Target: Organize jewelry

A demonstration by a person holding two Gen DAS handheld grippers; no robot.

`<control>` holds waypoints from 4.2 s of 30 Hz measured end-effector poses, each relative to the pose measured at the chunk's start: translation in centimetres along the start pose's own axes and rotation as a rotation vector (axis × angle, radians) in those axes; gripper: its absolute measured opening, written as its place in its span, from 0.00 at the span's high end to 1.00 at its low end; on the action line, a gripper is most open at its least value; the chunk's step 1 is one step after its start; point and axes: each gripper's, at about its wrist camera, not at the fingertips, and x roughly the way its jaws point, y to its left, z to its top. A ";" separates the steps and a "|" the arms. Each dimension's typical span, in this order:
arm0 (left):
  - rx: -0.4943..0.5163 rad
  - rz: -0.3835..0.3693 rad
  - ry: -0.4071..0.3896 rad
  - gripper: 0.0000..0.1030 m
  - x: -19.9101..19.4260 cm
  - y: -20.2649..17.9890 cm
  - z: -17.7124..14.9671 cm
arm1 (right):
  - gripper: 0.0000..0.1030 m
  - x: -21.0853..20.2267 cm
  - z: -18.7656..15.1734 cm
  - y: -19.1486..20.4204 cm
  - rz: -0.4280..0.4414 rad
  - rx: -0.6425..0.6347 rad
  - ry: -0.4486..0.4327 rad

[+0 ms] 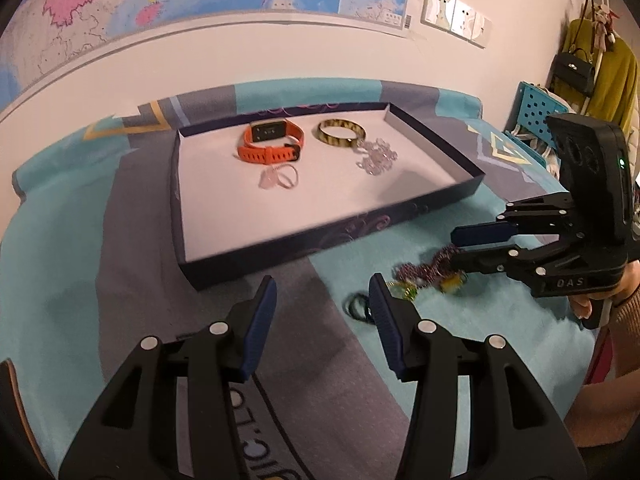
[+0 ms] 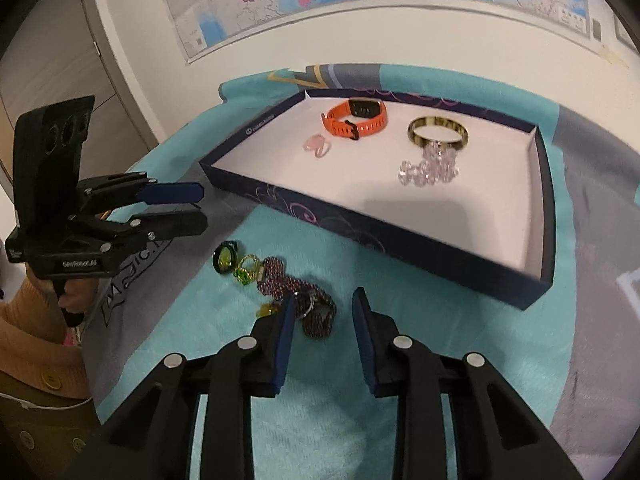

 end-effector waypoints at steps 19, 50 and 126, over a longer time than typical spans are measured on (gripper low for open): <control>0.004 -0.031 0.024 0.54 0.4 -1.2 -1.2 | 0.96 -3.1 0.4 0.1 0.050 0.042 -0.087; 0.119 -0.025 0.071 0.77 2.2 -4.1 -0.8 | 0.77 -2.0 -1.6 -3.2 -0.023 0.150 -0.057; 0.016 0.013 -0.070 0.80 0.9 -0.4 5.2 | 0.97 -4.4 7.7 -2.3 0.008 0.072 -0.234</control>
